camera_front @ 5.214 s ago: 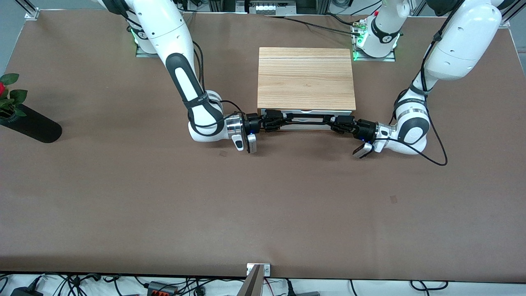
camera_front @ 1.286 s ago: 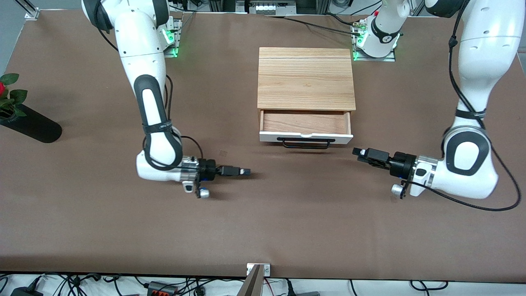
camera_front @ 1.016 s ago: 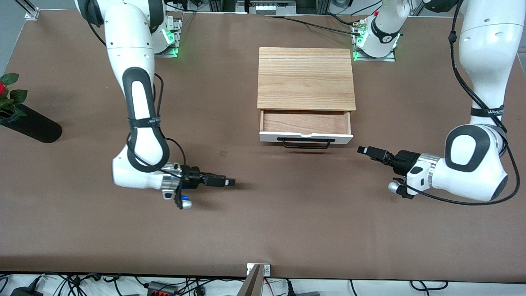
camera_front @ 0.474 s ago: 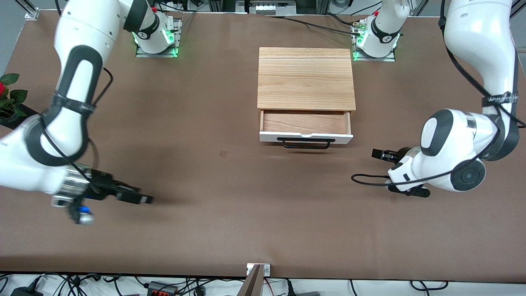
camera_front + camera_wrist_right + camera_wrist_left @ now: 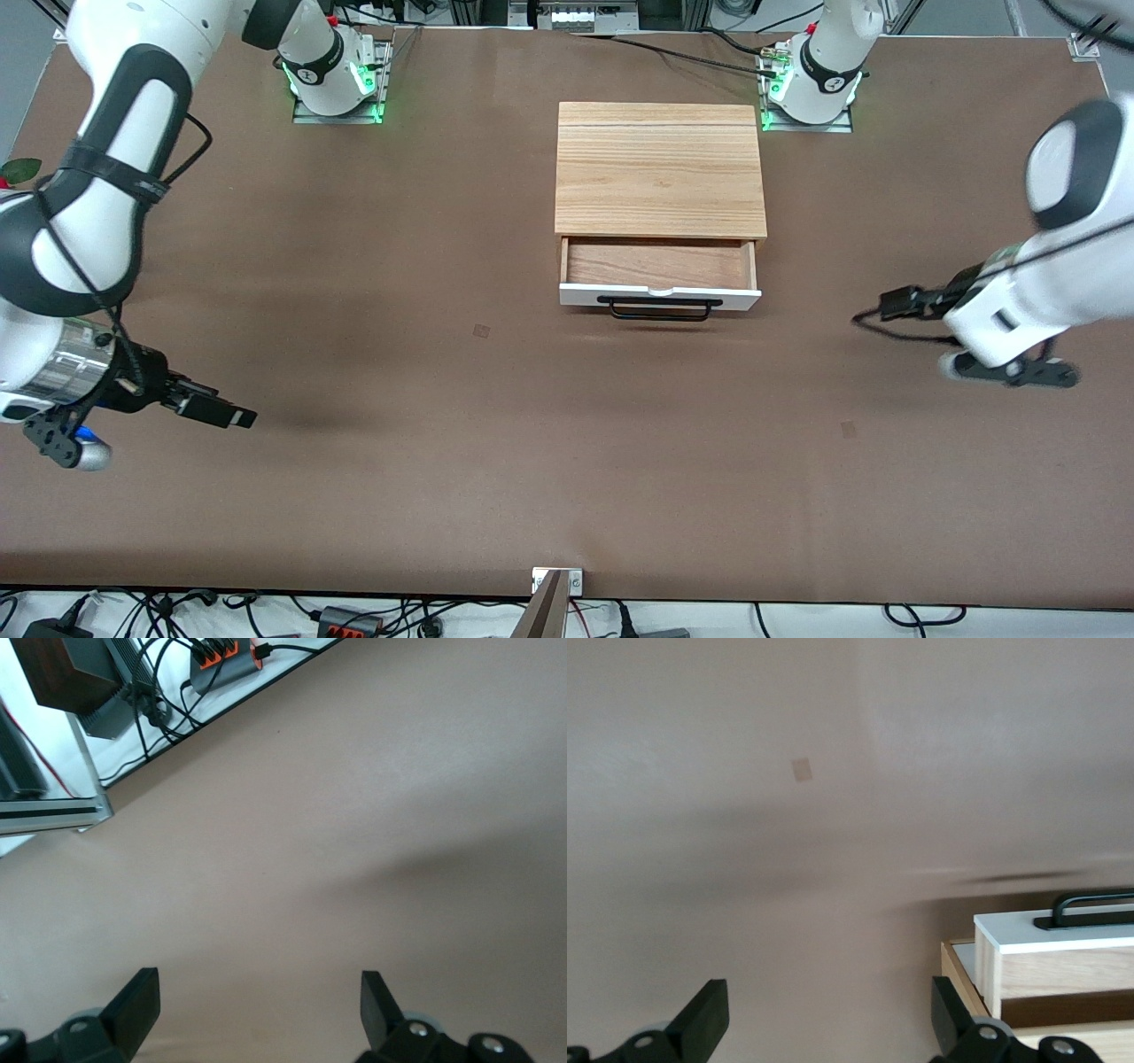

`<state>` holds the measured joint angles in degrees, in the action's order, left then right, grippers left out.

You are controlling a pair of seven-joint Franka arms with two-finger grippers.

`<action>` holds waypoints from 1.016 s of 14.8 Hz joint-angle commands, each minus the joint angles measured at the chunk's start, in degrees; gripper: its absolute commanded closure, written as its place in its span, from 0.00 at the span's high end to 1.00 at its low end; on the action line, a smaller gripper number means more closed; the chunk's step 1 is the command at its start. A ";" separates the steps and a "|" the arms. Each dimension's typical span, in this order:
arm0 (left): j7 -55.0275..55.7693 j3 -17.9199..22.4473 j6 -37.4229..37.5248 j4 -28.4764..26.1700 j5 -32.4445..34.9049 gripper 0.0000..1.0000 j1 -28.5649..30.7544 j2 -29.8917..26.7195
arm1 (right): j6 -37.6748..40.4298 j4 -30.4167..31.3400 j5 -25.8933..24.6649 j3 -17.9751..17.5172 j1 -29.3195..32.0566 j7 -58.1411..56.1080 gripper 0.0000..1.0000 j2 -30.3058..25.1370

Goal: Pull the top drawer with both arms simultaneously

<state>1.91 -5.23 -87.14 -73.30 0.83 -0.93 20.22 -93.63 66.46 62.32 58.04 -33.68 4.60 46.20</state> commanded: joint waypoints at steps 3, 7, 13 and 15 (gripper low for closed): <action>0.82 0.83 -6.25 -15.78 1.28 1.00 0.40 -15.09 | -13.74 7.87 -17.23 -22.57 8.62 4.63 1.00 -13.38; -0.50 2.94 -16.66 -29.08 0.67 1.00 0.76 -21.62 | -17.82 18.25 -44.80 -42.78 20.18 4.63 1.00 -25.43; -7.10 2.95 -11.83 -26.46 0.76 1.00 1.63 -21.45 | -13.61 26.35 -59.32 -57.34 32.89 3.49 1.00 -33.36; -5.61 2.77 -11.83 -25.94 0.76 1.00 1.55 -21.45 | -5.03 25.92 -60.12 -57.34 32.54 4.53 1.00 -36.08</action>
<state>-3.73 -2.30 -100.24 -100.07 0.91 0.43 -0.55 -104.11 90.33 3.90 2.20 -1.73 8.73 14.13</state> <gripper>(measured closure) 0.000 0.000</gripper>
